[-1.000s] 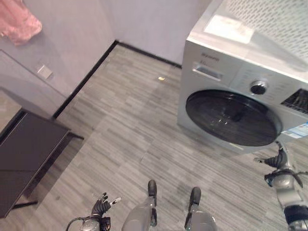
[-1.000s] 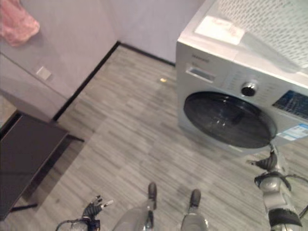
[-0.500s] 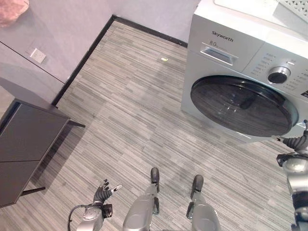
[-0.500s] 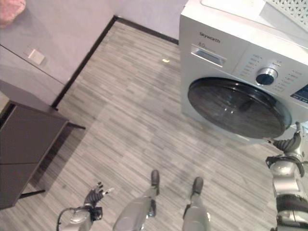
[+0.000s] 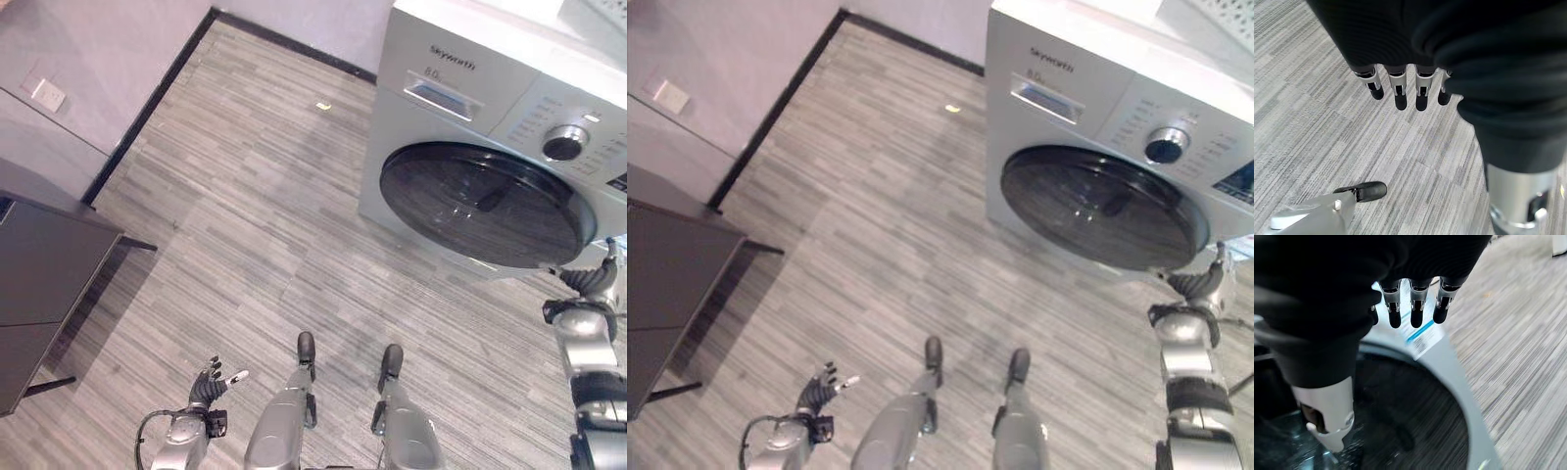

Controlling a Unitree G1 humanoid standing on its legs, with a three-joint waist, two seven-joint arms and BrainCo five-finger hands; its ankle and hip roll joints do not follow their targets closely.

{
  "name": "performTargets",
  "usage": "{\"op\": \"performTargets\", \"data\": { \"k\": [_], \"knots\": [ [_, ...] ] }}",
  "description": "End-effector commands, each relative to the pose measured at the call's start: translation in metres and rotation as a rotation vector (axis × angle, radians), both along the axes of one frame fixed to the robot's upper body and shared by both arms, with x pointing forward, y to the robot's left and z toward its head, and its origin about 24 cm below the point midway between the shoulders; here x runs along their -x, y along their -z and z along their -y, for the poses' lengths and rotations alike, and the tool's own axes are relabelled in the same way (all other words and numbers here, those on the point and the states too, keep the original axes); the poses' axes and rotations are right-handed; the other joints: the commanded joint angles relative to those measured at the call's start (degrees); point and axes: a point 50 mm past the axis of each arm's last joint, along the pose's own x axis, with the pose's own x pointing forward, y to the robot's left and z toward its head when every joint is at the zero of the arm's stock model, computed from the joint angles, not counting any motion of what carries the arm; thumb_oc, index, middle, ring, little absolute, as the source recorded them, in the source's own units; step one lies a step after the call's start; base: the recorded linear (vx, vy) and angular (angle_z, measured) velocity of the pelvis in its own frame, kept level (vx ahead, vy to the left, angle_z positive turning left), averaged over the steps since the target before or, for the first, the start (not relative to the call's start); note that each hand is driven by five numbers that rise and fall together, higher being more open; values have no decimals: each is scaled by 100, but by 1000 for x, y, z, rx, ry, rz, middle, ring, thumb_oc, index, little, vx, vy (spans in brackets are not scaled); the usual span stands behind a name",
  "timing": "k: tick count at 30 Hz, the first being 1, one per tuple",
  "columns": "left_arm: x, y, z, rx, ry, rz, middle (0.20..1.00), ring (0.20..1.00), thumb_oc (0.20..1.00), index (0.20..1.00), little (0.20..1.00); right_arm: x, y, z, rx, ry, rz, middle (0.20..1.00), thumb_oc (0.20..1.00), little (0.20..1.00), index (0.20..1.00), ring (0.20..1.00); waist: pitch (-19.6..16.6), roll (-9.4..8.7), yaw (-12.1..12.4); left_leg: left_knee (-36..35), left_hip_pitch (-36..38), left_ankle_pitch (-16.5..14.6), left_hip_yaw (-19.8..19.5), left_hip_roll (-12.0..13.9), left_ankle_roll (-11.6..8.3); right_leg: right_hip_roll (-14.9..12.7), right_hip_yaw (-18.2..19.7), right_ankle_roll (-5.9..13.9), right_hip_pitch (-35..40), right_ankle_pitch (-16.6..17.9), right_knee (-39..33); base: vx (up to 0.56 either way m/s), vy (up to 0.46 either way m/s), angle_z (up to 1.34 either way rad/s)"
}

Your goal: Grab the laundry basket,head to the washer,open it,put in the laundry and shut it.

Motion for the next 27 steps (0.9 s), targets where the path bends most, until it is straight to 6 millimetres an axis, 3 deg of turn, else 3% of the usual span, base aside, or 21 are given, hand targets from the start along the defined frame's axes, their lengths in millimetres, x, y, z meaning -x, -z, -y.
{"op": "performTargets", "data": {
  "k": [1, 4, 10, 14, 18, 19, 20, 21, 22, 23, 24, 26, 27],
  "knots": [
    [-3, -4, -10, -46, -10, 24, 1000, 1000, 1000, 1000, 1000, -10, -56, 23, 136, 5, 85, 1000, 1000, 1000, 1000, 1000, -131, 64, 102, 28, 231, -538, 260, 234, -336, -215, 675, 84, -365, -223, 3, -5, -43, -5],
    [-5, -5, -11, -51, -7, 36, 1000, 1000, 1000, 1000, 1000, -22, -71, 20, 168, -29, 90, 1000, 1000, 1000, 1000, 1000, -109, 88, 167, 28, 153, -493, 278, 243, -346, -196, 718, 86, -465, -200, 3, 4, -40, -2],
    [-11, -10, -7, -42, 15, 70, 1000, 1000, 1000, 1000, 1000, -38, -80, 9, 215, -106, 53, 1000, 1000, 1000, 1000, 1000, -57, 148, 211, 28, 8, -419, 277, 257, -392, -185, 727, 86, -598, -185, 3, -2, -47, -3],
    [-20, -17, 0, -33, 52, 113, 1000, 1000, 1000, 1000, 1000, -56, -69, -12, 176, -222, -3, 1000, 1000, 1000, 1000, 1000, -1, 240, 273, 28, -128, -344, 253, 244, -426, -185, 745, 86, -717, -170, 3, -30, -36, -2],
    [-28, -20, 6, -24, 76, 135, 1000, 1000, 1000, 1000, 1000, -77, -37, -66, 59, -440, -28, 1000, 1000, 1000, 1000, 1000, 43, 267, 305, 28, -194, -317, 265, 260, -439, -145, 806, 72, -798, -159, 3, -33, -9, -11],
    [-29, -20, 6, -25, 76, 135, 1000, 1000, 1000, 1000, 1000, -77, -37, -66, 59, -440, -27, 1000, 1000, 1000, 1000, 1000, 26, 263, 304, 28, -221, -304, 262, 255, -436, -149, 805, 72, -824, -148, 3, -34, -2, -18],
    [-32, -20, 7, -26, 77, 135, 1000, 1000, 1000, 1000, 1000, -83, -9, -106, -38, -574, -62, 1000, 1000, 1000, 1000, 1000, 52, 248, 308, 28, -186, -302, 280, 292, -440, -119, 835, 51, -799, -156, 3, -35, -6, -17],
    [-32, -20, 7, -26, 73, 133, 1000, 1000, 1000, 1000, 1000, -83, 4, -127, -73, -644, -79, 1000, 1000, 1000, 1000, 1000, 37, 226, 298, 28, -196, -292, 284, 297, -439, -104, 840, 39, -811, -153, 3, -48, -12, -24],
    [-33, -21, 7, -28, 62, 136, 1000, 1000, 1000, 1000, 1000, -78, 27, -165, -176, -759, -96, 1000, 1000, 1000, 1000, 1000, 58, 198, 285, 28, -135, -307, 294, 317, -442, -77, 850, 19, -757, -168, 3, -40, -11, -22],
    [-34, -21, 8, -24, 58, 135, 1000, 1000, 1000, 1000, 1000, -74, 40, -183, -254, -797, -99, 1000, 1000, 1000, 1000, 1000, 51, 182, 280, 28, -113, -311, 298, 331, -443, -73, 843, 9, -735, -174, 3, -31, -3, -27],
    [-34, -21, 7, -24, 58, 135, 1000, 1000, 1000, 1000, 1000, -74, 40, -183, -254, -797, -99, 1000, 1000, 1000, 1000, 1000, 38, 179, 278, 28, -132, -301, 295, 328, -441, -77, 841, 9, -753, -167, 3, -30, -1, -18],
    [-33, -18, 10, -31, 55, 117, 1000, 1000, 1000, 1000, 1000, -55, 76, -254, -430, -984, -188, 1000, 1000, 1000, 1000, 1000, 23, 138, 317, 28, -41, -310, 296, 371, -452, -54, 819, -11, -669, -180, 3, -48, 0, -28],
    [-32, -17, 11, -35, 56, 115, 1000, 1000, 1000, 1000, 1000, -51, 81, -265, -425, -1017, -213, 1000, 1000, 1000, 1000, 1000, 29, 128, 336, 28, -5, -322, 294, 386, -456, -39, 817, -17, -634, -194, 3, -50, -4, -27]
  ]
}}
